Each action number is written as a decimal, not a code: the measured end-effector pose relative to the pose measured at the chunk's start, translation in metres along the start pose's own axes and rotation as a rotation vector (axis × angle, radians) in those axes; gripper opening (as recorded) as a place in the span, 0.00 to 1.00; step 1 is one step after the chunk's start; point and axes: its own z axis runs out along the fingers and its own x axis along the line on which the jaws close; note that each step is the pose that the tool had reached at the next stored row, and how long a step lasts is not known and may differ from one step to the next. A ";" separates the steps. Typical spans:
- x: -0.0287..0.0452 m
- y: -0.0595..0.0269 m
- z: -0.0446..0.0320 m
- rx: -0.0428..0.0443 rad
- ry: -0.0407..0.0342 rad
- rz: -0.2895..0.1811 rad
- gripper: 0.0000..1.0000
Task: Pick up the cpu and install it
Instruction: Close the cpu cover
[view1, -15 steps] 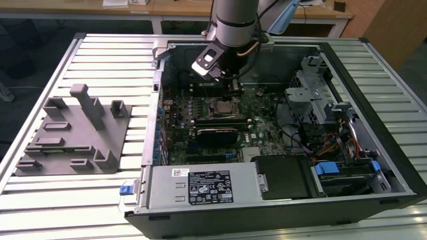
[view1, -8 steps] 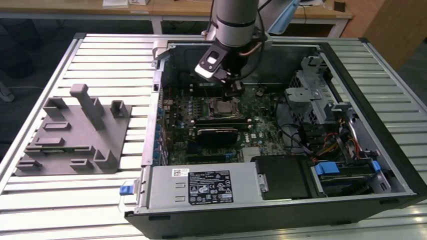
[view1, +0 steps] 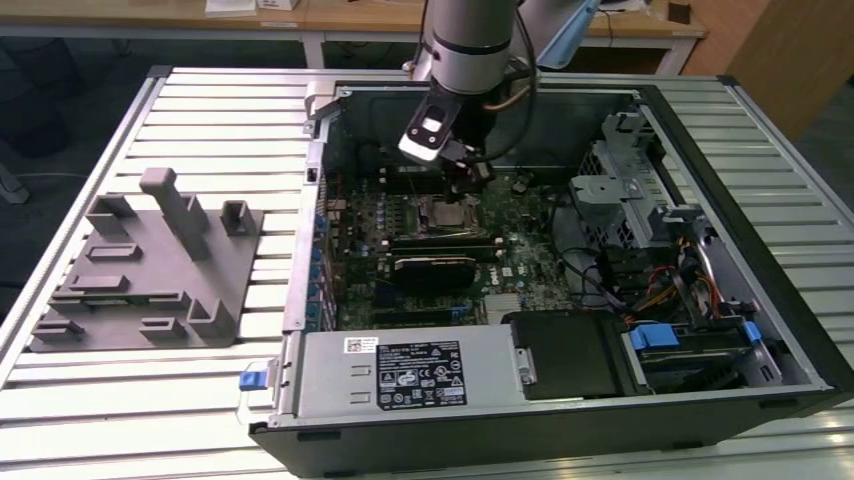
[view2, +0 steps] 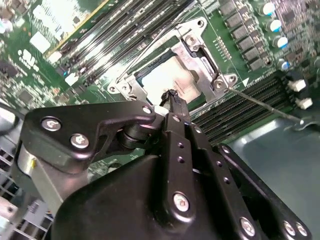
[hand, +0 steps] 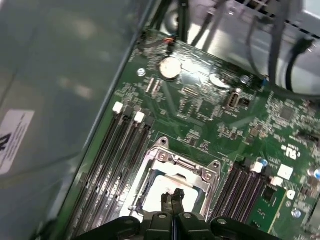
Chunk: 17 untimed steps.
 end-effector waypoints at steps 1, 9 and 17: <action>0.0000 0.0000 0.0000 -0.0003 0.0001 -0.018 0.11; 0.0000 0.0000 0.0003 -0.0029 0.0010 -0.163 0.11; 0.0000 0.0000 0.0005 -0.0053 0.0018 -0.309 0.11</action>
